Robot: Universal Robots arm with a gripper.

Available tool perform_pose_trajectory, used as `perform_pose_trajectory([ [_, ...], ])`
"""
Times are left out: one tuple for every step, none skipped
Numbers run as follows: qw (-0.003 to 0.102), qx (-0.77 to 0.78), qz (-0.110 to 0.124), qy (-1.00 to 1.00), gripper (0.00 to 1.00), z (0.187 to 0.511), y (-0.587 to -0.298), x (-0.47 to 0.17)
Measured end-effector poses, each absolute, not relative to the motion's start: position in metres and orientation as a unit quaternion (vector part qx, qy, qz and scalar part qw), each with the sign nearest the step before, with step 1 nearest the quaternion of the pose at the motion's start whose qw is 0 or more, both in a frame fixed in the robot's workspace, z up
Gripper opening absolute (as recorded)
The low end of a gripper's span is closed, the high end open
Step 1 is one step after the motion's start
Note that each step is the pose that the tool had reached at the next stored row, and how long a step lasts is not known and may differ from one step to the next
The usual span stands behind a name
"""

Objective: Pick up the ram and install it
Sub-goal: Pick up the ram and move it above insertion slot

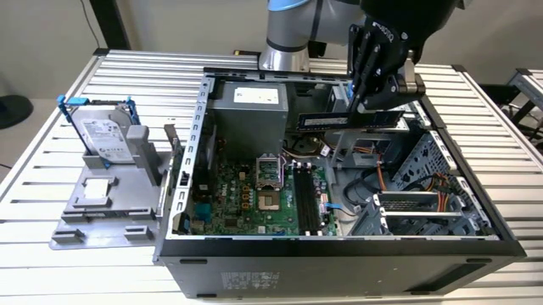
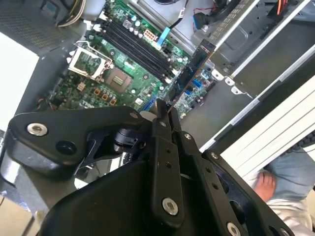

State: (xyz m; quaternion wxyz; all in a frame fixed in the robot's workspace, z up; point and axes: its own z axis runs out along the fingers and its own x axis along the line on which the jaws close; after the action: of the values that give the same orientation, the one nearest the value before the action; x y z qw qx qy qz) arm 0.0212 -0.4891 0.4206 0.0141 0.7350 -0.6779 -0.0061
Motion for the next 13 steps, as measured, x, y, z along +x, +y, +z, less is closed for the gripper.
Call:
perform_pose_trajectory([
  [0.014, 0.735, -0.006, -0.678, 0.0, 0.4205, -0.487, 0.0207],
  [0.014, 0.735, -0.006, -0.678, 0.0, 0.4203, -0.4852, 0.0204],
  [0.014, 0.734, -0.006, -0.679, 0.0, 0.4201, -0.4832, 0.0201],
  [0.014, 0.734, -0.006, -0.679, 0.0, 0.42, -0.4816, 0.0198],
  [0.014, 0.733, -0.006, -0.68, 0.0, 0.4199, -0.4807, 0.0197],
  [0.014, 0.732, -0.006, -0.682, 0.0, 0.4197, -0.4803, 0.0197],
  [0.014, 0.729, -0.006, -0.684, 0.0, 0.4195, -0.4801, 0.0197],
  [0.014, 0.727, -0.006, -0.687, 0.0, 0.4193, -0.48, 0.0196],
  [0.014, 0.724, -0.006, -0.689, 0.0, 0.4191, -0.4799, 0.0195],
  [0.014, 0.722, -0.007, -0.692, 0.0, 0.419, -0.4798, 0.0194],
  [0.014, 0.719, -0.007, -0.695, 0.0, 0.4188, -0.4797, 0.0193],
  [0.015, 0.717, -0.007, -0.697, 0.0, 0.4186, -0.4796, 0.019],
  [0.015, 0.714, -0.008, -0.7, 0.0, 0.4184, -0.4795, 0.0188],
])
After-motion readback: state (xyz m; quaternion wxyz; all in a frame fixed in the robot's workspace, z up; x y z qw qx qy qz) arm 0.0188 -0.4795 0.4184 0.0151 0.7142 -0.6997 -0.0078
